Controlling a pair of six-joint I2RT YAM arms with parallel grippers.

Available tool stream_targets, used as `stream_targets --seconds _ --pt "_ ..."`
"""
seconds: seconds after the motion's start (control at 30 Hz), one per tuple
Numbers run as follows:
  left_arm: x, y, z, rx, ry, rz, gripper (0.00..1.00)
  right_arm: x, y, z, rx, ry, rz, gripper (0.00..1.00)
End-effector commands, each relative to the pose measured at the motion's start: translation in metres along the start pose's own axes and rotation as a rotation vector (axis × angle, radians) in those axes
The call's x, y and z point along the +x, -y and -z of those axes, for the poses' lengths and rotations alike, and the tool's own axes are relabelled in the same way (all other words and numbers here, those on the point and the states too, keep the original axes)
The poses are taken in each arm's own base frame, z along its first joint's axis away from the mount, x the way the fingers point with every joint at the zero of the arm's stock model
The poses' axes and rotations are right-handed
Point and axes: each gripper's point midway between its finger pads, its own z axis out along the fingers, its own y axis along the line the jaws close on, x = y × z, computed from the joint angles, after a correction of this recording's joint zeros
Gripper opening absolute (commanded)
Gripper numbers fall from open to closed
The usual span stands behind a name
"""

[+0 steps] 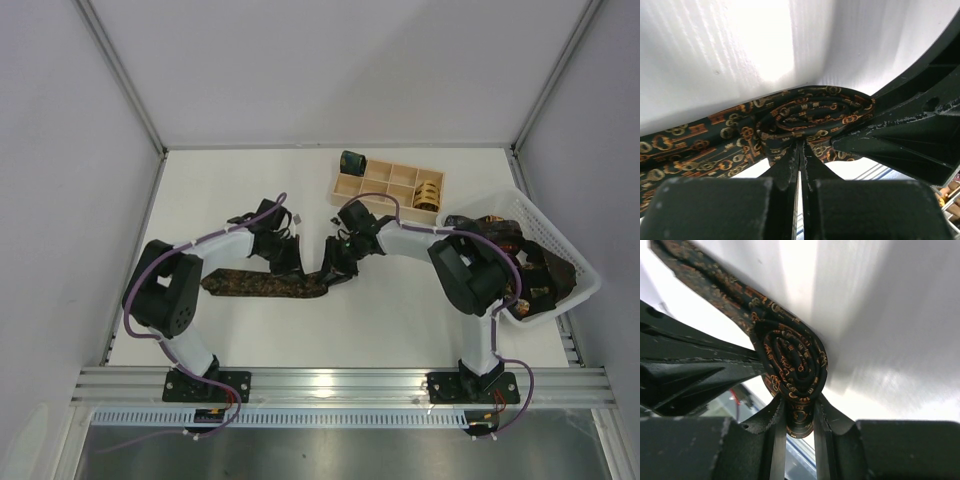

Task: Roll the ties
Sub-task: Roll the tie

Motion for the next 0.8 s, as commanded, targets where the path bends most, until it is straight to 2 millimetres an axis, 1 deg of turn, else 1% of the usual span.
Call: stream_targets --seconds 0.0,0.03,0.1,0.17,0.27,0.3,0.43,0.5,0.53,0.67,0.73,0.77 --pt "-0.002 0.013 0.005 0.047 0.029 -0.019 0.03 0.008 0.005 0.023 0.131 0.013 0.043 0.0" --pt "-0.001 0.016 0.005 0.053 0.028 -0.025 0.04 0.013 0.007 0.024 0.152 0.005 0.04 0.0" --pt "-0.001 0.021 0.007 0.063 0.033 -0.028 0.03 0.013 0.007 0.028 0.168 0.019 0.049 0.0" --pt "0.001 0.027 0.007 0.069 0.032 -0.034 0.04 0.015 0.012 0.032 0.212 0.023 0.048 0.0" --pt "0.006 0.036 0.005 0.086 0.02 -0.047 0.04 0.017 0.011 0.04 0.242 0.029 0.042 0.0" --pt "0.008 0.038 0.003 0.09 0.013 -0.053 0.04 0.018 0.008 0.042 0.244 0.032 0.04 0.0" --pt "0.022 0.053 -0.011 0.111 -0.022 -0.08 0.04 0.026 0.01 0.05 0.309 0.024 0.012 0.0" --pt "0.028 0.06 -0.016 0.129 -0.038 -0.067 0.04 0.033 0.017 0.055 0.36 0.003 -0.013 0.0" --pt "0.033 0.066 -0.021 0.142 -0.047 -0.073 0.04 0.033 0.02 0.057 0.388 0.009 -0.026 0.0" --pt "0.043 0.082 -0.033 0.155 -0.079 -0.101 0.04 0.046 0.027 0.066 0.452 -0.011 -0.074 0.0" --pt "0.045 0.082 -0.038 0.147 -0.083 -0.092 0.03 0.049 0.031 0.075 0.499 -0.004 -0.088 0.0" --pt "0.044 0.082 -0.039 0.145 -0.081 -0.085 0.03 0.048 0.032 0.076 0.505 0.007 -0.089 0.0"
